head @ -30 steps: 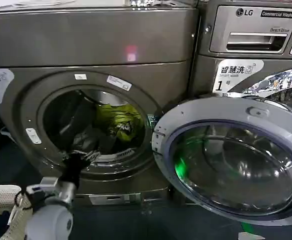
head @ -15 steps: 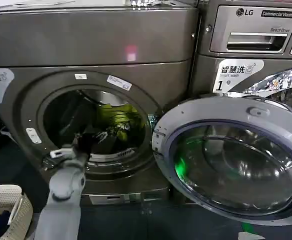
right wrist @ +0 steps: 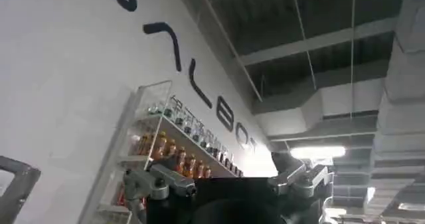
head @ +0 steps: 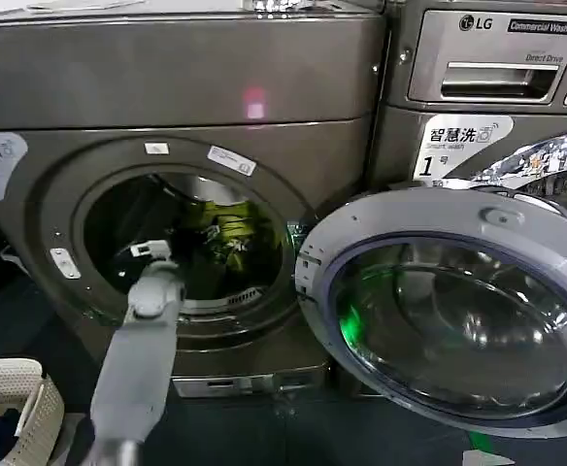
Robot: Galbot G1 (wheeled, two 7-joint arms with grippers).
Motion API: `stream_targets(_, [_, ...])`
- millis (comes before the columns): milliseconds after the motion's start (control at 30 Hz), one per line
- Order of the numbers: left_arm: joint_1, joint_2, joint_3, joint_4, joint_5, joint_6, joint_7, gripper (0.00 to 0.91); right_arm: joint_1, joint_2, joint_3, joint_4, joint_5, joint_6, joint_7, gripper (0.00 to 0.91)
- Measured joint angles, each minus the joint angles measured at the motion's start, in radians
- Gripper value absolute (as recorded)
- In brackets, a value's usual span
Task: Grasp the clothes from the dryer.
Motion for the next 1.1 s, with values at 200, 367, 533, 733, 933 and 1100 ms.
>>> stream_targets(200, [-0.126, -0.014, 0.01, 0.185, 0.031, -0.047, 0.022, 0.907, 0.008, 0.0, -0.01, 0.005, 0.002, 0.001, -0.001, 0.907])
stream_targets(367, [-0.216, -0.021, 0.017, 0.337, 0.058, -0.087, 0.04, 0.907, 0.016, -0.001, -0.017, 0.011, 0.004, 0.001, -0.002, 0.907])
stream_targets(533, [-0.297, -0.028, 0.02, 0.478, 0.078, -0.119, 0.065, 0.907, 0.018, -0.001, -0.016, 0.014, 0.006, 0.003, -0.007, 0.907])
stream_targets(733, [-0.391, -0.035, 0.032, 0.635, 0.11, -0.147, 0.117, 0.907, 0.017, 0.0, -0.014, 0.015, 0.013, 0.007, -0.011, 0.907])
stream_targets(933, [-0.477, -0.013, 0.128, 0.757, 0.152, -0.152, 0.219, 0.907, 0.02, 0.001, -0.021, 0.016, 0.015, 0.01, -0.014, 0.907])
stream_targets(1100, [-0.524, 0.015, 0.268, 0.816, 0.197, -0.164, 0.332, 0.907, 0.026, 0.0, -0.029, 0.016, 0.015, 0.012, -0.015, 0.907])
